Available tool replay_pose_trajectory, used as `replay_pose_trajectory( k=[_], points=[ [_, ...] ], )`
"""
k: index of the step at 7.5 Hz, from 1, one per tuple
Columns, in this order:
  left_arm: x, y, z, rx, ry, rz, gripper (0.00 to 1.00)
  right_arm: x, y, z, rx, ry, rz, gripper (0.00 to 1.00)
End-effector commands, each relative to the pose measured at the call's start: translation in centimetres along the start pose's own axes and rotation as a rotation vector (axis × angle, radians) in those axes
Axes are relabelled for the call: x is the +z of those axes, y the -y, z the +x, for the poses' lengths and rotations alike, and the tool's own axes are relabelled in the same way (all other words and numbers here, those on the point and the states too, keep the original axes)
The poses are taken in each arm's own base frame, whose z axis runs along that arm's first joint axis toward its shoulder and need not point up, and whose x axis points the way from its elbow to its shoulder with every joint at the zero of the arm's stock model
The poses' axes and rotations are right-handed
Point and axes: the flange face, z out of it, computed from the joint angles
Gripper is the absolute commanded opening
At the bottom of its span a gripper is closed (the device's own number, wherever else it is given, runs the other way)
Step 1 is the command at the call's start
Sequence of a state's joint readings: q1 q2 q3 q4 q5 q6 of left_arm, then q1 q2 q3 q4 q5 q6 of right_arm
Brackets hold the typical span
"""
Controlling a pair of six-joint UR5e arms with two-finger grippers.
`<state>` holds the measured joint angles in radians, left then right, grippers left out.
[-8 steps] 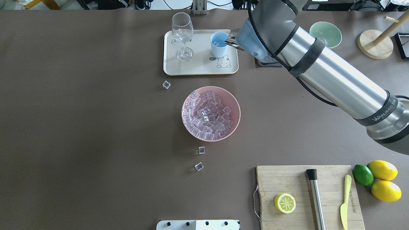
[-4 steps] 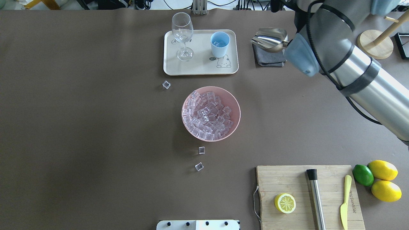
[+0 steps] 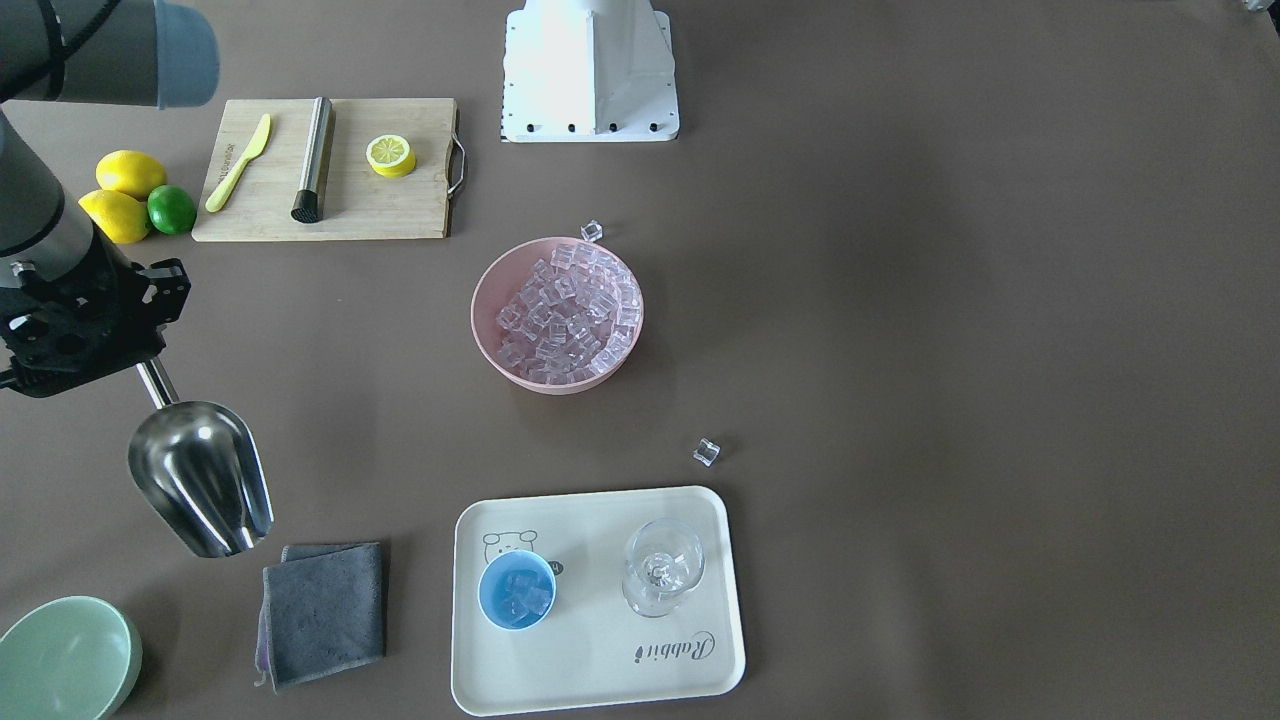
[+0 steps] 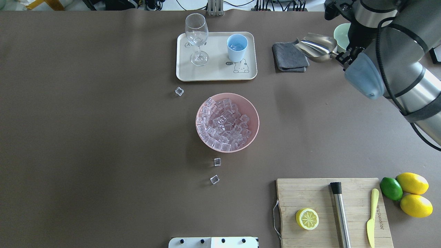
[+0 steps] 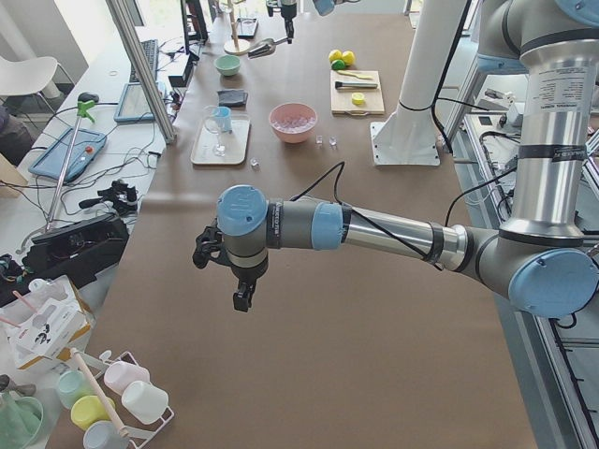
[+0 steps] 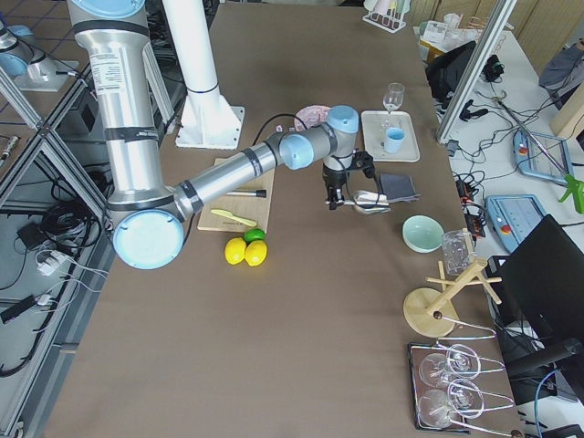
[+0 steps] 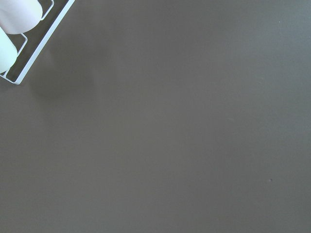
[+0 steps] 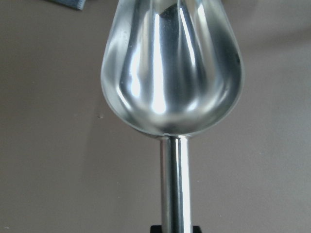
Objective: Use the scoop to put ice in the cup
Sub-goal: 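Carry the empty scoop back to its spot beside the cutting board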
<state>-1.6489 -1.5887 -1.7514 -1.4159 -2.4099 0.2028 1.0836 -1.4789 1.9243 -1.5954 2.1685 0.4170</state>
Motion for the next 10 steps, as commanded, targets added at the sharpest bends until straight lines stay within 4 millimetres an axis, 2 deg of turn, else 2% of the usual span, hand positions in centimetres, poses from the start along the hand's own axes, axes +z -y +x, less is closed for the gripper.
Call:
replay_pose_trajectory(
  k=[1, 3, 5, 7, 9, 10],
  points=[
    [0.8, 0.4, -0.4, -0.006, -0.002, -0.015, 0.98, 4.8, -8.4, 7.9, 0.233, 0.058, 0.082, 0.0],
    [1.7, -0.5, -1.3, -0.026, -0.003, -0.035, 0.98, 8.4, -9.8, 11.4, 0.249, 0.05, 0.066, 0.0],
    [2.3, -1.7, -2.0, -0.042, -0.002, -0.048, 0.98, 9.9, -10.3, 12.6, 0.271, 0.061, 0.068, 0.0],
    [2.6, -2.0, -2.2, -0.047, -0.002, -0.055, 0.98, 11.3, -10.7, 13.6, 0.266, 0.066, 0.071, 0.0],
    [3.1, -2.3, -2.9, -0.06, -0.001, -0.067, 0.98, 11.4, -10.7, 13.5, 0.264, 0.071, 0.066, 0.0],
    [3.1, -2.4, -3.5, -0.054, 0.063, -0.083, 0.98, 11.7, -10.8, 13.7, 0.267, 0.068, 0.06, 0.0]
  ],
)
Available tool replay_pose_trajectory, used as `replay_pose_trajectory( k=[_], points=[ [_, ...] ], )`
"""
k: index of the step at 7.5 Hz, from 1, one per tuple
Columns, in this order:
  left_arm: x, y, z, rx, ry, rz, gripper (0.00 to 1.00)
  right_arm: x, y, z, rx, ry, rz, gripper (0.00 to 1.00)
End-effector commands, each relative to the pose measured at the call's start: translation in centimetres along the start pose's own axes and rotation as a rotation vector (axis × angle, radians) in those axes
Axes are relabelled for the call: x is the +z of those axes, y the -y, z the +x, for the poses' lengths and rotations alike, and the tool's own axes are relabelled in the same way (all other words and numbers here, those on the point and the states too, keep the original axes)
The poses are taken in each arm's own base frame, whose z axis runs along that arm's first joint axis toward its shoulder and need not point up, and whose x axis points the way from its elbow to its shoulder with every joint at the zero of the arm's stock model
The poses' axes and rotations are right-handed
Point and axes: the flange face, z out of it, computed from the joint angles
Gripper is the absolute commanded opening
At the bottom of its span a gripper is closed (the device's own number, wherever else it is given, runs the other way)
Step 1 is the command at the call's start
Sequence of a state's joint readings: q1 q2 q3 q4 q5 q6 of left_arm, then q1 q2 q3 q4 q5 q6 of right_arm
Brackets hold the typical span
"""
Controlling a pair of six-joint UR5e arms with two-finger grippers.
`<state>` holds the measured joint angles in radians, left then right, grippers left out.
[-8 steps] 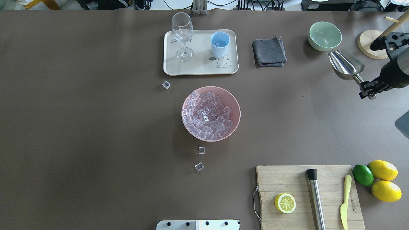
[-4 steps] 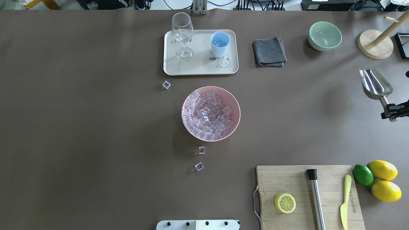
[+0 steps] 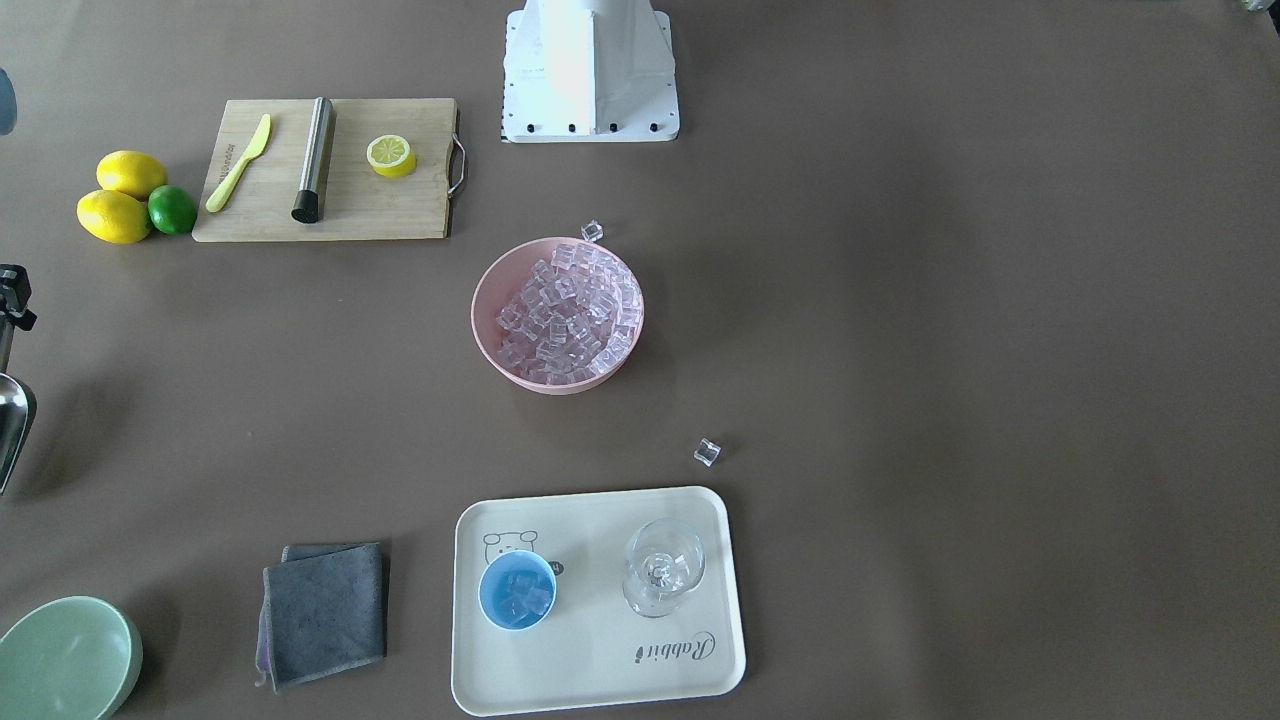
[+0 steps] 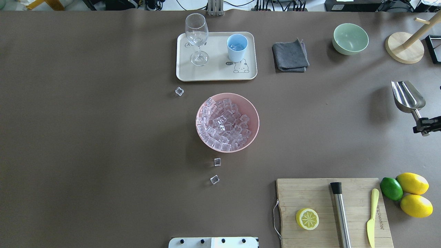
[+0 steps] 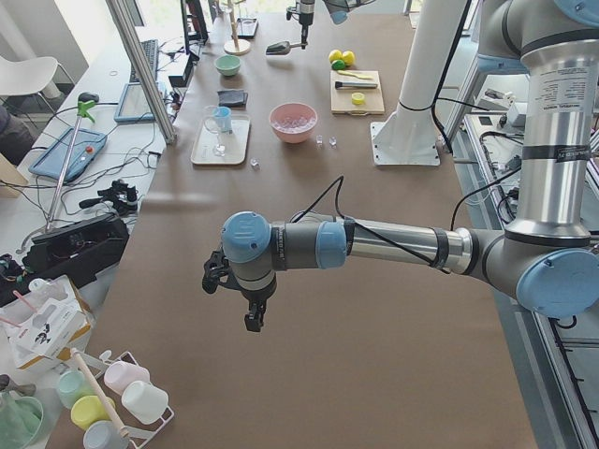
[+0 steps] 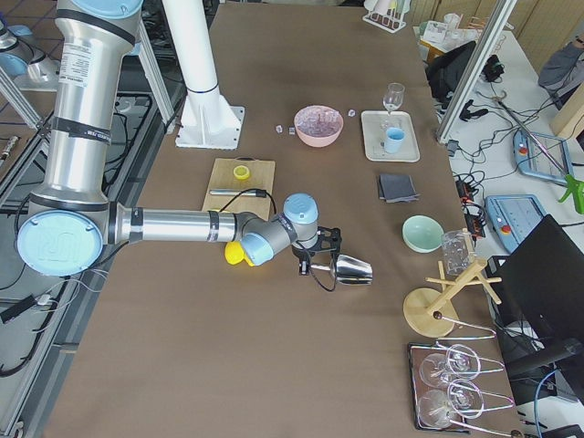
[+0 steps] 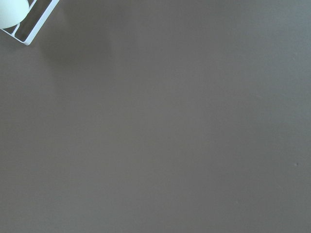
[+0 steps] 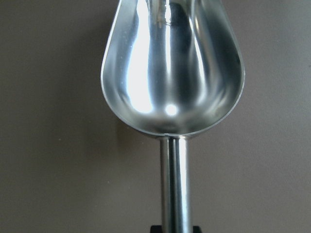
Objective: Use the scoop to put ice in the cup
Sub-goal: 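Lower the scoop onto the table and open the right gripper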
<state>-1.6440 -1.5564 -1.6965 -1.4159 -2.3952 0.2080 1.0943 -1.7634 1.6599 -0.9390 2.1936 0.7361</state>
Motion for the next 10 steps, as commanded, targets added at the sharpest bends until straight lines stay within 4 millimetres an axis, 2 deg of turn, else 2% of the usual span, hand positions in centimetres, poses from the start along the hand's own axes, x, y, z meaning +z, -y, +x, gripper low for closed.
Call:
replay_pose_trajectory(
  k=[1, 3, 5, 6, 7, 8, 9, 10],
  points=[
    [0.1, 0.0, -0.8, 0.004, 0.084, -0.019, 0.98, 0.6, -0.1, 0.3, 0.003, -0.003, -0.01, 0.11],
    [0.2, 0.2, -0.6, 0.011, 0.086, -0.022, 0.98, 0.4, 0.2, -0.1, -0.002, 0.004, -0.007, 1.0],
    [0.3, 0.5, -0.6, 0.011, 0.084, -0.022, 0.98, -0.4, -0.1, -1.2, -0.027, 0.057, -0.036, 1.0],
    [0.2, 0.6, -0.5, 0.012, 0.085, -0.019, 0.98, -2.6, -0.2, -1.3, -0.019, 0.068, -0.031, 1.0],
    [0.2, 0.6, -0.5, 0.012, 0.085, -0.019, 0.98, -4.2, -0.1, -0.3, -0.056, 0.047, -0.035, 1.0],
    [0.1, 0.6, -0.4, 0.013, 0.085, -0.018, 0.98, -6.4, 0.9, 1.9, -0.063, 0.056, -0.051, 1.0],
    [0.0, 0.8, -0.3, 0.014, 0.086, -0.016, 0.98, -8.6, 1.0, 2.6, -0.073, 0.067, -0.047, 1.0],
    [0.1, 0.8, -0.4, 0.014, 0.085, -0.017, 0.98, -9.9, 1.1, 4.5, -0.094, 0.053, -0.044, 1.0]
  ],
)
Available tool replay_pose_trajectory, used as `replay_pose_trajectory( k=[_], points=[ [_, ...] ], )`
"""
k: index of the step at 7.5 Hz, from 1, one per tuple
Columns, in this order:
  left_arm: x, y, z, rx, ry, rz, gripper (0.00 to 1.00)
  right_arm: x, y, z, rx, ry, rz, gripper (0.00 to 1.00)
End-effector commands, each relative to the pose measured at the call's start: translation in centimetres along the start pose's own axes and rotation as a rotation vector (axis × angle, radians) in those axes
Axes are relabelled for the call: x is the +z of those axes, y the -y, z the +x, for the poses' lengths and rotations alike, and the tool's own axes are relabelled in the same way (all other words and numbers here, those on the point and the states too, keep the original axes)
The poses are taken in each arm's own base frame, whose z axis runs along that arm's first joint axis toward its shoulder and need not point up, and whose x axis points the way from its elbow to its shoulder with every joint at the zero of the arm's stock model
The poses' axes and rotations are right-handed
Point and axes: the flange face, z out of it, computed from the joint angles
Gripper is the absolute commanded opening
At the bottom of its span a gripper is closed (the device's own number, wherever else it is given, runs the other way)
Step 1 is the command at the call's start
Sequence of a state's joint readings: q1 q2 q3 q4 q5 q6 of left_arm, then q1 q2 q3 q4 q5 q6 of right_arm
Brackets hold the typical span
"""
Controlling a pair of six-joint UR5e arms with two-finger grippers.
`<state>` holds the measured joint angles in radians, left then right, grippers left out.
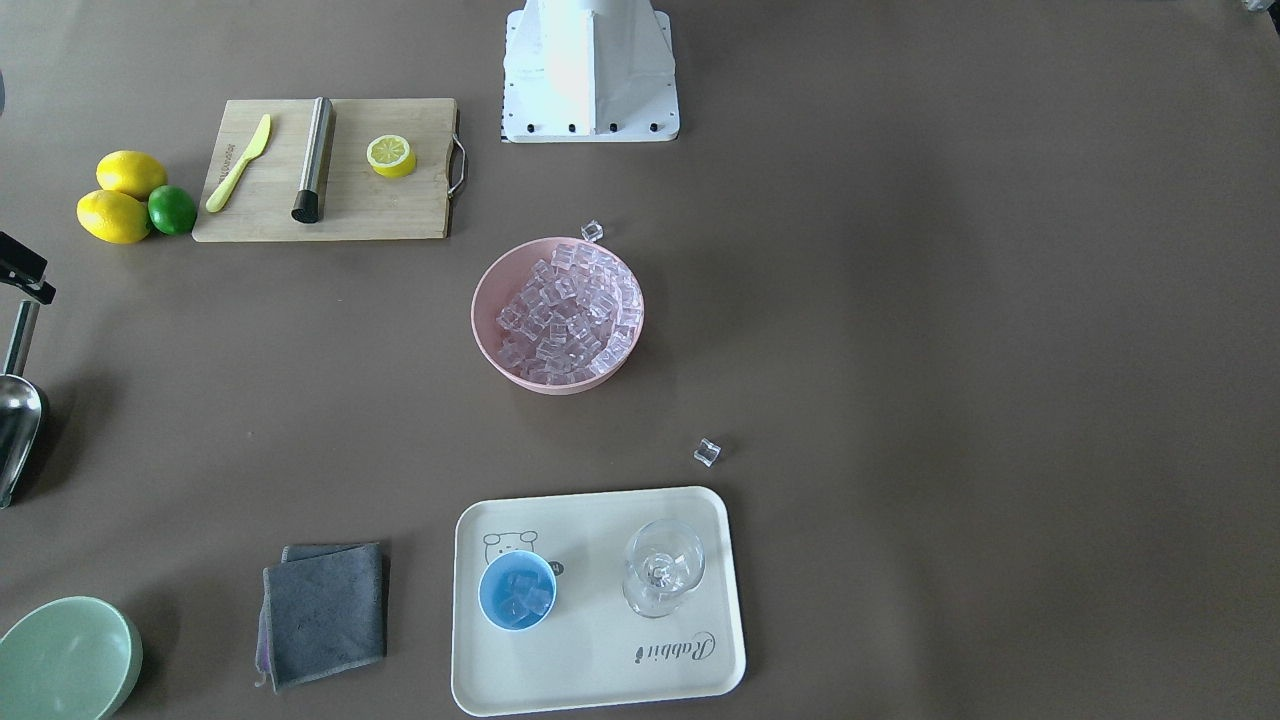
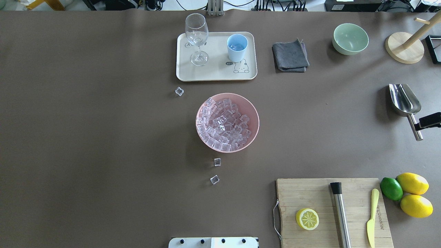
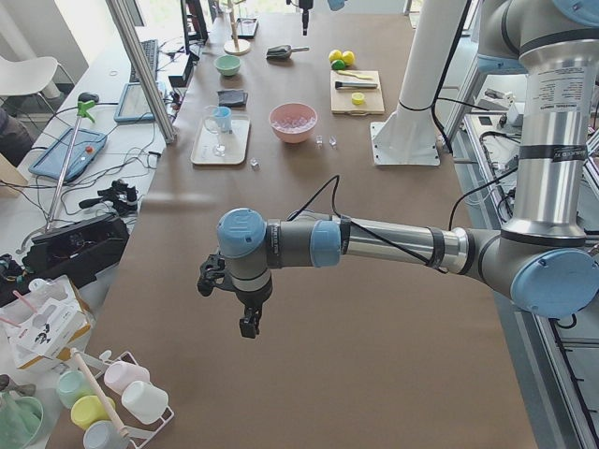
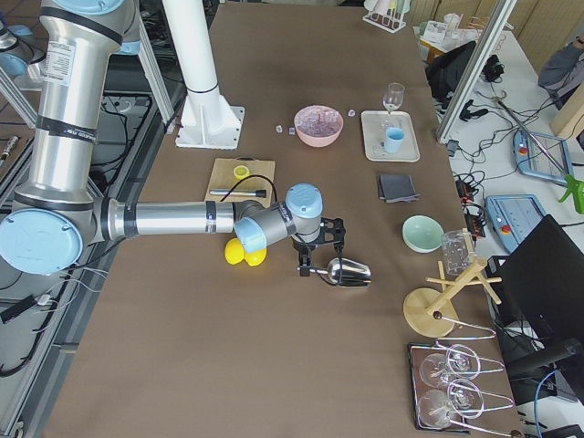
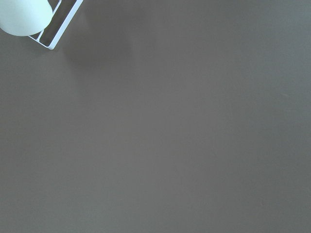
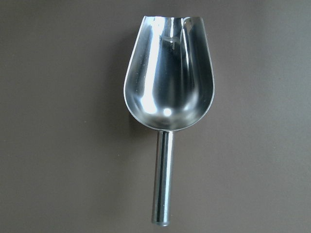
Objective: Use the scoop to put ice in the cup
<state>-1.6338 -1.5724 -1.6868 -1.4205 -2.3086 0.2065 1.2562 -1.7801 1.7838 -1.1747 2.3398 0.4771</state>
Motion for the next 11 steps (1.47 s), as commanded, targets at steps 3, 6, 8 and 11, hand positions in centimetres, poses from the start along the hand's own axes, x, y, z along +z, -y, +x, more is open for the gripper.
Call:
replay_pose_trajectory(
  k=[3, 6, 8, 11],
  points=[
    [0.8, 0.9, 1.3, 0.028, -0.004, -0.015, 0.98, -7.8, -1.3, 7.9, -0.006, -0.011, -0.028, 1.0],
    [0.9, 1.0, 1.4, 0.03, -0.004, -0.018, 0.98, -8.0, -2.5, 9.5, -0.029, -0.016, -0.029, 1.0],
    [1.0, 1.0, 1.3, 0.029, -0.005, -0.019, 0.98, -8.5, -2.9, 10.2, -0.021, -0.029, -0.017, 1.0],
    [0.9, 1.0, 1.4, 0.031, -0.006, -0.017, 0.98, -9.7, -3.0, 10.3, -0.02, -0.035, 0.015, 1.0]
  ],
)
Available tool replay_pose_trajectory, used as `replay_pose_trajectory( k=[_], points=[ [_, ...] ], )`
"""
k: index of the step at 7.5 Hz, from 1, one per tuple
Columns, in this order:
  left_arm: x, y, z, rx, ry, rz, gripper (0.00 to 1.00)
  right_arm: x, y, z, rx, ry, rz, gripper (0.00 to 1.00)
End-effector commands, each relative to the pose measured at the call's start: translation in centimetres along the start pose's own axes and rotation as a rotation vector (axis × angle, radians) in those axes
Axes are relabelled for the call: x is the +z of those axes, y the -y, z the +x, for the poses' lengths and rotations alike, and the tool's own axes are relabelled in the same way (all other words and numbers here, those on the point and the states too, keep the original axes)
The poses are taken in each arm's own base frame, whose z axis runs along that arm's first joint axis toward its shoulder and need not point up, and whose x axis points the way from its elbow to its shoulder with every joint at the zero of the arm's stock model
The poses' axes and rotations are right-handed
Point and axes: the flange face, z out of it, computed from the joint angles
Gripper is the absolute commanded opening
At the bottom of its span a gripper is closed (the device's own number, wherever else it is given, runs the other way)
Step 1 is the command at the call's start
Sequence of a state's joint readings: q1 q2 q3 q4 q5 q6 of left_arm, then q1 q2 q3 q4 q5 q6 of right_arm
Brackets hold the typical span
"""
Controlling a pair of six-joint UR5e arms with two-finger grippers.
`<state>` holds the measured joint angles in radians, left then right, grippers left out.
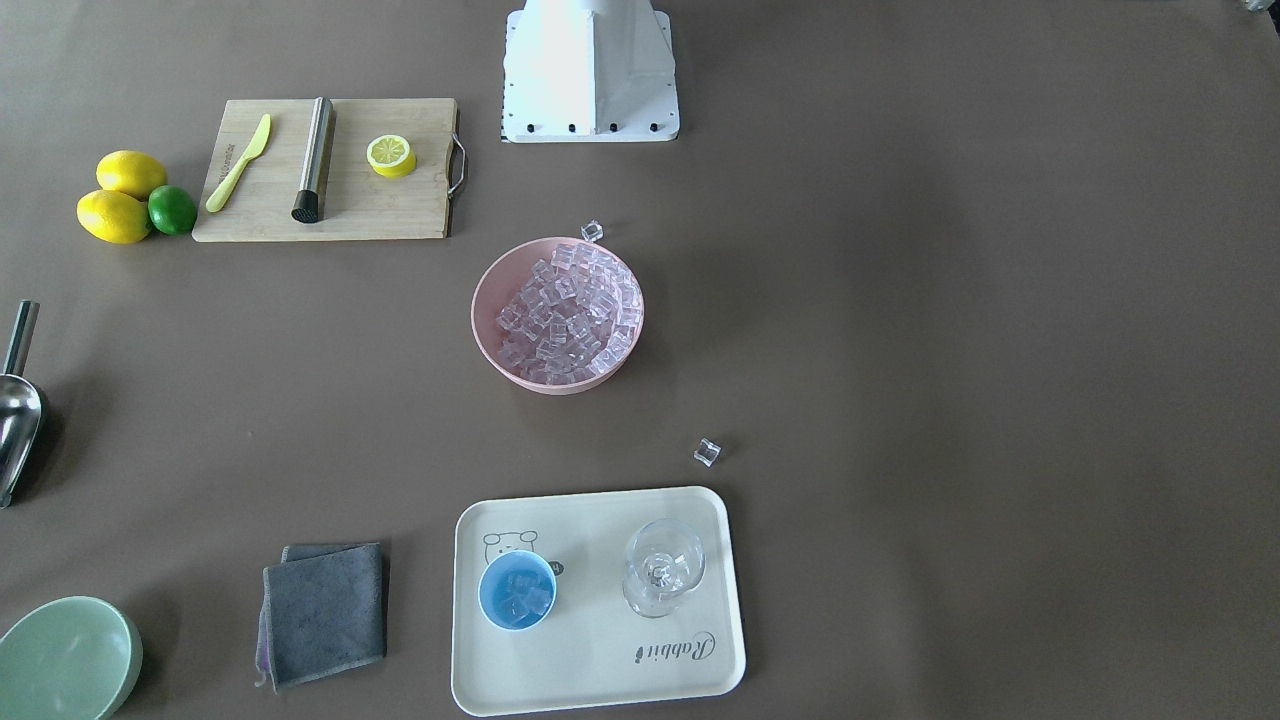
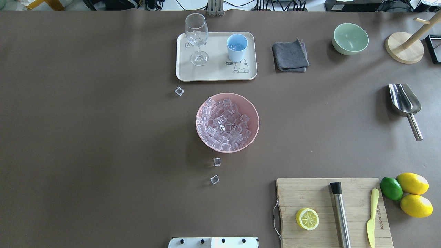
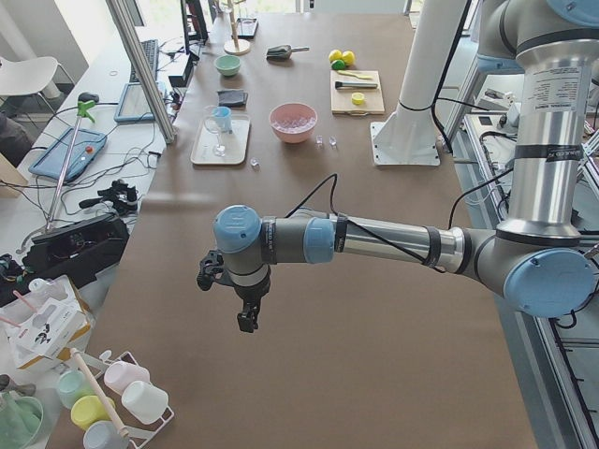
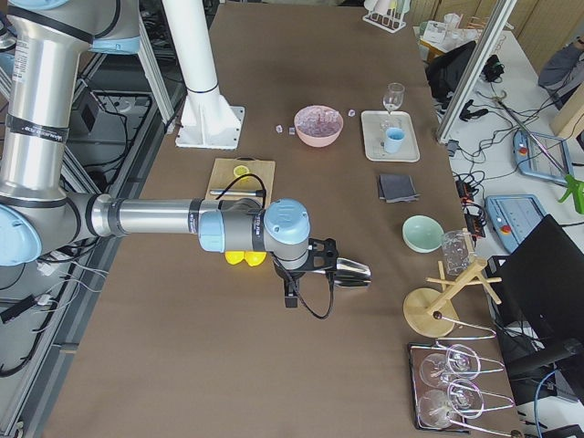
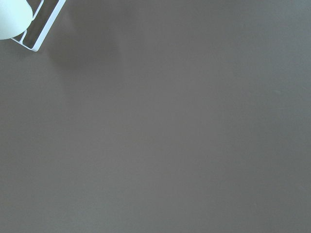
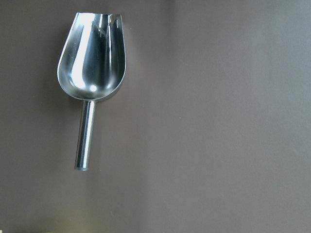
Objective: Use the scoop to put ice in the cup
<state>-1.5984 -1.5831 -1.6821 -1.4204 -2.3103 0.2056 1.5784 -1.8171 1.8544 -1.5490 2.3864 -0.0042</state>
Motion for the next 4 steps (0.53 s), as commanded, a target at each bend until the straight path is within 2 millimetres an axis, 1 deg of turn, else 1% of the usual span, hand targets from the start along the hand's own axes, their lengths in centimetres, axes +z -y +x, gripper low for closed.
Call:
replay_pose_trajectory(
  k=[1, 2, 4],
  points=[
    [-0.08, 0.08, 0.07, 0.002, -0.001, 0.002, 0.98, -0.74, -0.06, 0.58, -0.001, -0.033, 0.022, 1.0],
    [-0.14, 0.1, 0.14, 0.003, -0.002, 0.003, 0.98, -1.24, -0.12, 0.34, -0.009, -0.037, 0.028, 1.0],
    [-0.14, 0.1, 0.14, 0.003, -0.002, 0.003, 0.98, -1.03, -0.17, 0.59, -0.01, -0.038, 0.023, 1.0]
  ],
)
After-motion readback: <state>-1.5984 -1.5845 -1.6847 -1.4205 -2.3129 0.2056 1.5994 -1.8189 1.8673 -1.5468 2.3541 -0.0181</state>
